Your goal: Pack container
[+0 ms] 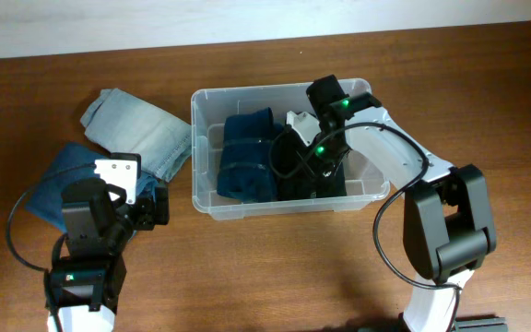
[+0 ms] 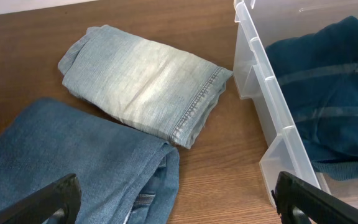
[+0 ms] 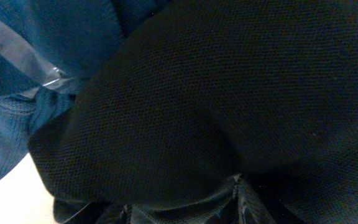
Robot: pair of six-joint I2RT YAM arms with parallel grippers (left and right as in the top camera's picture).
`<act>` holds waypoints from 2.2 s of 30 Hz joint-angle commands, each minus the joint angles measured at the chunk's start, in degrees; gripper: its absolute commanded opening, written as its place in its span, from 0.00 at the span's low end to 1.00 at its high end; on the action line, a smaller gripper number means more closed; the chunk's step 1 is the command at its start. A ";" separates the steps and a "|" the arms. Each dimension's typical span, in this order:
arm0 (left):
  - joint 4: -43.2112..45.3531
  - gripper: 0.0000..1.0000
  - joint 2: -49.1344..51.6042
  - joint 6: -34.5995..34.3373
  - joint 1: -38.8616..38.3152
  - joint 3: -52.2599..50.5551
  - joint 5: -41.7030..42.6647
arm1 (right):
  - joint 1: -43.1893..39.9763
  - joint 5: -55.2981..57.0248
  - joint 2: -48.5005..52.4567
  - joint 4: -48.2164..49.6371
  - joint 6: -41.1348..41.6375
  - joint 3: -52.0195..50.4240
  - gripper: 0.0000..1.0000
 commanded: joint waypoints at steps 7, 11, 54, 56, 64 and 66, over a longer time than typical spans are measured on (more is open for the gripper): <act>0.15 0.99 0.13 -0.52 -0.17 1.11 0.66 | -3.93 14.21 4.57 0.24 2.45 0.76 0.64; 0.11 0.99 0.13 -0.52 -0.17 1.11 0.66 | -3.91 15.50 4.57 0.50 2.93 1.20 0.73; 0.17 0.99 0.13 -0.50 -0.17 1.11 0.59 | -3.39 20.20 -13.46 -3.98 23.87 18.08 0.98; 0.15 0.99 0.13 -0.52 -0.17 1.11 0.57 | -9.51 19.93 -14.97 -6.93 27.39 18.08 1.00; 0.26 0.99 0.13 -0.52 -0.17 1.11 0.59 | -27.71 6.99 -12.26 -18.51 25.14 11.50 0.04; 0.24 0.99 0.13 -0.52 -0.17 1.11 0.61 | -27.30 4.55 -11.96 -17.25 22.91 7.69 0.04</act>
